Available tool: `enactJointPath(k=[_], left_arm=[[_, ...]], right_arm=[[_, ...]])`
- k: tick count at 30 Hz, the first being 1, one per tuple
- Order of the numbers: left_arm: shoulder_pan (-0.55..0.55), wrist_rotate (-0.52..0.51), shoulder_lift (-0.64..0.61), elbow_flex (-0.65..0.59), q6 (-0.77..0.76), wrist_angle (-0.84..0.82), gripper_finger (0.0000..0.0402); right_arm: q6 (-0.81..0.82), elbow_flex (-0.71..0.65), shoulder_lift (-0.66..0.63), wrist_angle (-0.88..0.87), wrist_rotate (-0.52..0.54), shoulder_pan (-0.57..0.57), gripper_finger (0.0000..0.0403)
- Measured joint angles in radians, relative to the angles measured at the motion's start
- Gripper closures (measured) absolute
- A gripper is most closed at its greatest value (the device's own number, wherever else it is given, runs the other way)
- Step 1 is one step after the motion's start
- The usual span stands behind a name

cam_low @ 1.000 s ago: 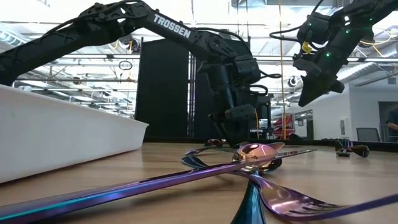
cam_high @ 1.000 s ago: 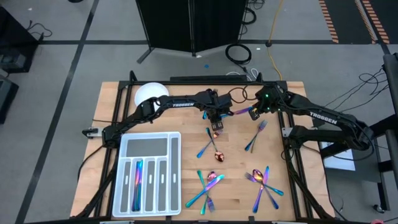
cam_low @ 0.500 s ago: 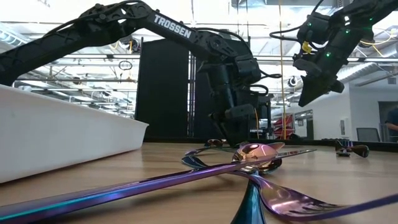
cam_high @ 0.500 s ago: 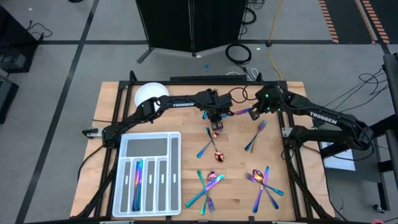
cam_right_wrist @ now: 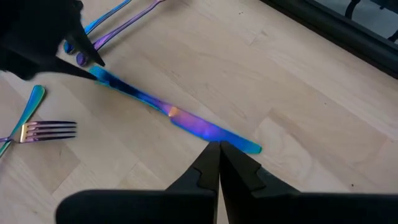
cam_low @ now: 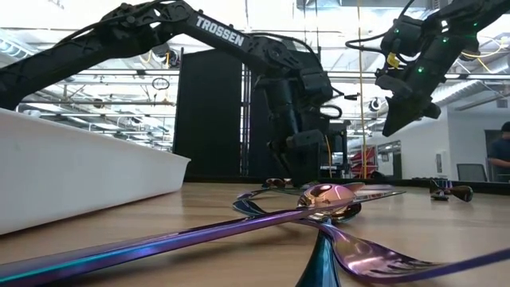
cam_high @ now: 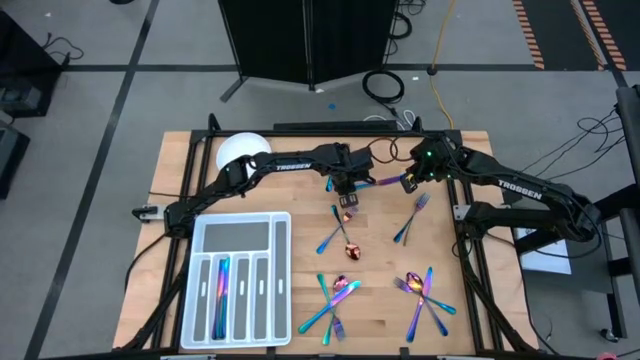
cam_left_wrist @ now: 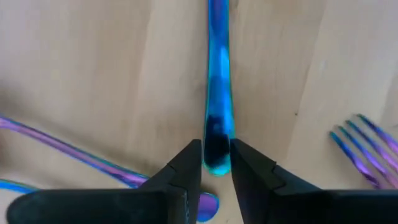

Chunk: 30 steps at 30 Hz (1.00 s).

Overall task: Sort silverware
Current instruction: Put the iridescent blue knife in the silverware tray

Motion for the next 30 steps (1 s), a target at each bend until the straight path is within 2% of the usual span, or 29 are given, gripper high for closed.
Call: enactJointPath(k=[3, 8, 12, 15, 24, 27, 30], left_arm=[[0.0, 0.0, -0.018, 0.0, 0.002, 0.004, 0.0337], [0.0, 0.0, -0.022, 0.0, -0.002, 0.003, 0.0389], [0.0, 0.0, -0.021, -0.006, 0.016, 0.007, 0.0394], [0.0, 0.0, -0.018, -0.006, 0.004, 0.008, 0.0363], [-0.008, 0.0, -0.014, -0.006, -0.027, 0.088, 0.0213], [-0.008, 0.0, 0.001, -0.007, -0.026, 0.071, 0.0188], [-0.007, 0.001, 0.017, -0.008, -0.027, 0.06, 0.0181]], right_arm=[[0.0, 0.0, 0.0, 0.0, 0.0, 0.0, 0.0403], [0.0, 0.0, 0.0, -0.001, 0.0, 0.0, 0.0403], [0.0, 0.0, 0.0, -0.008, 0.0, 0.0, 0.0403], [0.002, 0.0, 0.0, -0.013, 0.0, 0.0, 0.0403], [0.007, 0.0, 0.0, -0.009, 0.0, 0.0, 0.0403], [0.007, 0.0, 0.0, -0.014, 0.0, 0.0, 0.0403], [0.007, 0.0, 0.0, -0.017, 0.0, 0.0, 0.0403]])
